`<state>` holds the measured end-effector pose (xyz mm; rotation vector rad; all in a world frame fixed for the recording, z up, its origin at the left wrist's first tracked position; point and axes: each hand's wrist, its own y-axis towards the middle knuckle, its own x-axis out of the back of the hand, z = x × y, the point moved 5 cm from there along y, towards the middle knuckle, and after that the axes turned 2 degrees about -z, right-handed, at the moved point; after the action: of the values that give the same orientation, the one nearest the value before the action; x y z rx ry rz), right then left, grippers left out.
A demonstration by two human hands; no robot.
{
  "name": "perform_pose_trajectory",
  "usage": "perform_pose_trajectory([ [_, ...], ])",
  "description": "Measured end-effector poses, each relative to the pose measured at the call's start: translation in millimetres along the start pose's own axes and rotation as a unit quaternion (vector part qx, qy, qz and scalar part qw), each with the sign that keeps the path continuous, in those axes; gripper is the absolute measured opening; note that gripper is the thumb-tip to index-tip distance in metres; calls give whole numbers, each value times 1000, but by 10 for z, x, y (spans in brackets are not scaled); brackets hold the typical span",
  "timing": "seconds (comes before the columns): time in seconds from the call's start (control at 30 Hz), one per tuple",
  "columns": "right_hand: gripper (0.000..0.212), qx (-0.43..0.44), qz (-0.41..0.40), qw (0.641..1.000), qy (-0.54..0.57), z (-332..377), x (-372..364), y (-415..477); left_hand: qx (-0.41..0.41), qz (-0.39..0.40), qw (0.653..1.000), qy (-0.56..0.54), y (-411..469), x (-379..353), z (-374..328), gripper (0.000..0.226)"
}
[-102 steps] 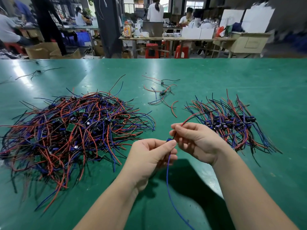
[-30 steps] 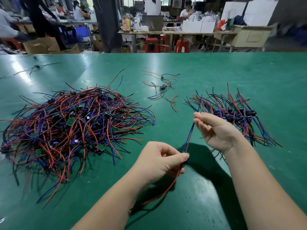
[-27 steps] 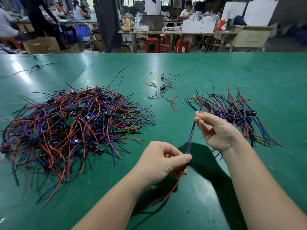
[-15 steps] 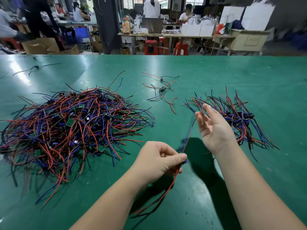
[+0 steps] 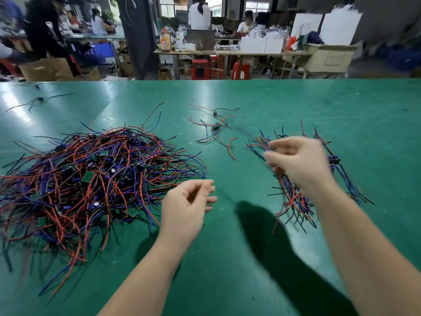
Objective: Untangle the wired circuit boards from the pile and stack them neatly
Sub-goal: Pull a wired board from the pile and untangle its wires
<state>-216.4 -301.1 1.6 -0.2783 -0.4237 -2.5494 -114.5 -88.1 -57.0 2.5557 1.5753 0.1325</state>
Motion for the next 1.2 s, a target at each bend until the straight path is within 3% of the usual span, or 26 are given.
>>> perform_pose_trajectory([
  [0.1,19,40,-186,969,-156,-89,640,407,-129,-77,968,202,86,226,-156,12],
  [0.2,15,31,-240,928,-283,-326,1034,703,-217,-116,897,368,171,394,-249,24],
  [0.37,18,-110,-158,897,-397,-942,1234,782,-9,-54,821,568,250,497,109,58],
  [0.43,20,-158,-144,888,-408,-1080,1236,706,8,-40,798,601,245,490,183,52],
  [0.53,25,-182,-140,876,-425,-1073,1159,638,-21,-80,791,606,273,508,143,37],
  [0.63,34,-139,-145,886,-417,-809,956,565,-45,-119,804,581,320,566,94,37],
  [0.8,24,8,-105,946,-307,-192,305,227,-177,-120,901,377,241,491,-110,46],
  [0.87,14,13,-23,980,-199,-45,-22,7,-244,-128,911,308,153,421,-248,45],
  [0.9,12,-24,58,987,-147,-33,-216,-127,-266,-125,916,272,113,384,-298,44],
  [0.97,9,-135,254,957,-37,-88,-608,-462,-284,-98,934,191,30,291,-355,45],
  [1.03,11,-193,364,904,109,-99,-848,-725,-249,-56,961,104,-37,184,-342,51],
  [1.13,39,-181,346,865,316,-24,-884,-740,-123,22,991,-52,-60,-3,-240,56],
  [1.2,38,-197,302,835,415,5,-804,-666,-58,45,987,-141,-76,-88,-209,47],
])
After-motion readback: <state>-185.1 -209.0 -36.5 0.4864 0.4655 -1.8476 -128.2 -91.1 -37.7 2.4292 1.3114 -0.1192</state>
